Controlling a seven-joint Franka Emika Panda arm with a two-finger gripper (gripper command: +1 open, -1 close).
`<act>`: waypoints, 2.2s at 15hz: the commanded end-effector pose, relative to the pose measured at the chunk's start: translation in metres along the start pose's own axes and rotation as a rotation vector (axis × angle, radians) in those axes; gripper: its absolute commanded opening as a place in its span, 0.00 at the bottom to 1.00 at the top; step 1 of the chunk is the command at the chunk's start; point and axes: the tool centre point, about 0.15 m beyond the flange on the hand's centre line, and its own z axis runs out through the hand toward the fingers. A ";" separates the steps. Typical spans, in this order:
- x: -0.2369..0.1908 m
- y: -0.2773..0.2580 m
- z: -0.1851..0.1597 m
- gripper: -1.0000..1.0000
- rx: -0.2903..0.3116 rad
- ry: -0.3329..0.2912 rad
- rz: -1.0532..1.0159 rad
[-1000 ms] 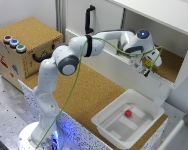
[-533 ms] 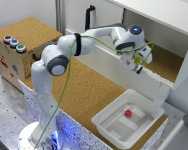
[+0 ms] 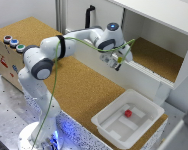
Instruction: Place the yellow object on the table
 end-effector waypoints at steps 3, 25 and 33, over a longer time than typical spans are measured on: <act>-0.088 -0.023 0.060 0.00 -0.055 -0.024 -0.026; -0.117 -0.006 0.127 1.00 0.024 -0.161 -0.131; -0.110 -0.011 0.083 1.00 0.023 -0.116 -0.108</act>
